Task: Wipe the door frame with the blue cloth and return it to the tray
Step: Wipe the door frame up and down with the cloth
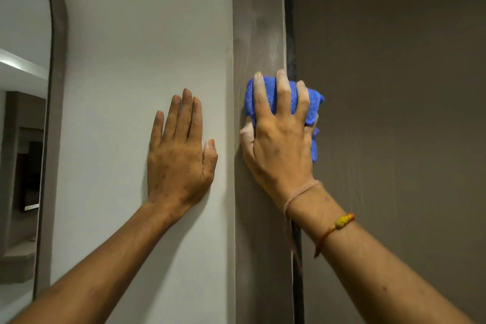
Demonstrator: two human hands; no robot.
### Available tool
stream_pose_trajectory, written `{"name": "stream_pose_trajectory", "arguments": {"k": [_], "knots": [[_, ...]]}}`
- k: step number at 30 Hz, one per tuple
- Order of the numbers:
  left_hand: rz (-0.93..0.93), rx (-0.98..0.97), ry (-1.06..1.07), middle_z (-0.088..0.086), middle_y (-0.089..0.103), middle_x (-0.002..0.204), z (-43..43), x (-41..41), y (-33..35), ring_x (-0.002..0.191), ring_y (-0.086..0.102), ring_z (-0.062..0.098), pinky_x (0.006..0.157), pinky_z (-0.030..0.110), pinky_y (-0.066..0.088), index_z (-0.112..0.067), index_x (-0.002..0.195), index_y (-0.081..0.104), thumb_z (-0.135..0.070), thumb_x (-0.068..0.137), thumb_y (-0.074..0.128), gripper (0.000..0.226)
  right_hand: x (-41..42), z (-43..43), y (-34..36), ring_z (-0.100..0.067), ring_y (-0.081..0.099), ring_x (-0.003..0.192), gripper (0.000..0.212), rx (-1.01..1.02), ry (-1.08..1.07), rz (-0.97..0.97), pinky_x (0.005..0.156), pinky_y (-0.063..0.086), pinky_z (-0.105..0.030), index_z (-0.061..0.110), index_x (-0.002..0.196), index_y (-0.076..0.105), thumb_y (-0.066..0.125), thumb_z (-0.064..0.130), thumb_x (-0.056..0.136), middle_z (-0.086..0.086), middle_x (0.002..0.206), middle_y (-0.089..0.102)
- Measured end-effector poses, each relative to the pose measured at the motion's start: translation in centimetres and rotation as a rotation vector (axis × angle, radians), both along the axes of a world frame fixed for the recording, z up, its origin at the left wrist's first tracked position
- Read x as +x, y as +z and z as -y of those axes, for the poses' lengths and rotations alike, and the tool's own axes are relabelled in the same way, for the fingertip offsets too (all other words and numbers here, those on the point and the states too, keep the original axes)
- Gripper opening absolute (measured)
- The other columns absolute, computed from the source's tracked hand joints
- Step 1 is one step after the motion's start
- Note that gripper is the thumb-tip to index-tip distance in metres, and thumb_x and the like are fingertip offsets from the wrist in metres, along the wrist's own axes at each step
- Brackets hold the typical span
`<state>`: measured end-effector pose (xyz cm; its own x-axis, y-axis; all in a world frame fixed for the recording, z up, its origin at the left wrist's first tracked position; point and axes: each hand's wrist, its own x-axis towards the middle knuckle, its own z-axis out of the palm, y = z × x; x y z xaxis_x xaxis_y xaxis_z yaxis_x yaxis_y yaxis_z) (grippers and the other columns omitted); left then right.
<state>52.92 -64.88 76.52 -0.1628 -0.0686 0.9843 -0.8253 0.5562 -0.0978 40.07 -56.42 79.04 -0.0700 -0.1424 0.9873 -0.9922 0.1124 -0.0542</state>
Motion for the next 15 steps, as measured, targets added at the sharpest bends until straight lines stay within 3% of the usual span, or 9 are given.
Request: {"name": "stream_pose_trajectory", "arguments": {"k": [6,13,15], "knots": [[-0.009,0.000,0.008,0.010,0.004,0.158,0.3,0.0,0.1,0.146,0.001,0.021,0.120,0.043,0.006,-0.010,0.148,0.005,-0.037,0.089,0.023,0.068,0.9,0.2,10.8,-0.040,0.011,0.141,0.061,-0.033,-0.030,-0.012,0.100,0.032,-0.071,0.020,0.146,0.017,0.040,0.034,0.091,-0.013,0.155,0.017],[-0.014,-0.002,-0.003,0.011,0.006,0.158,0.3,0.0,0.0,0.146,0.003,0.022,0.119,0.044,0.008,-0.009,0.148,0.006,-0.038,0.089,0.022,0.068,1.1,0.4,1.3,-0.039,0.016,0.141,0.064,-0.023,-0.046,-0.106,0.099,0.031,-0.072,0.021,0.146,0.019,0.041,0.035,0.088,-0.014,0.154,0.023],[-0.010,0.003,-0.005,0.011,0.006,0.158,0.2,0.0,-0.2,0.146,0.004,0.022,0.119,0.043,0.007,-0.009,0.148,0.007,-0.037,0.089,0.022,0.068,0.4,0.0,1.6,-0.039,0.013,0.141,0.063,0.031,-0.049,-0.118,0.099,0.032,-0.072,0.022,0.146,0.016,0.040,0.037,0.089,-0.013,0.154,0.021]]}}
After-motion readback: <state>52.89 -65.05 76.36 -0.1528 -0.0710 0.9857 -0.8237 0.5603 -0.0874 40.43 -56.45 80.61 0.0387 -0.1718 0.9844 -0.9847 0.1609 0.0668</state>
